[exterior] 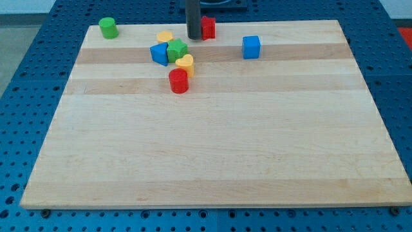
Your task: Place the green star at the bottom right side of the red star
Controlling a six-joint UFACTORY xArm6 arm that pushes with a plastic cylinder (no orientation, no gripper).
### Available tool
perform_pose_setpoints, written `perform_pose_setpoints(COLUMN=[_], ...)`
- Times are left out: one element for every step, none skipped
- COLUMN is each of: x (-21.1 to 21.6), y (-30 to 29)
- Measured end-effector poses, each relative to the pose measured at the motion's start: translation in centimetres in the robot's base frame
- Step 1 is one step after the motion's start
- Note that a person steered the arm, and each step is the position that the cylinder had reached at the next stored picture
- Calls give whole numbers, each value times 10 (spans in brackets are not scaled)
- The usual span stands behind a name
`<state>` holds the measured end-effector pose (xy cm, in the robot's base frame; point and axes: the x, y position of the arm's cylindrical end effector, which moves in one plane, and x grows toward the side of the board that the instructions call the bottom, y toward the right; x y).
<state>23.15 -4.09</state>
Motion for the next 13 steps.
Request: perform_pose_setpoints(x=[0,0,14,34,46,57,82,99,113,129,134,127,118], y=[6,6,6,4,-5,-7,-10,-21,-43,-69,-98,-114,-110])
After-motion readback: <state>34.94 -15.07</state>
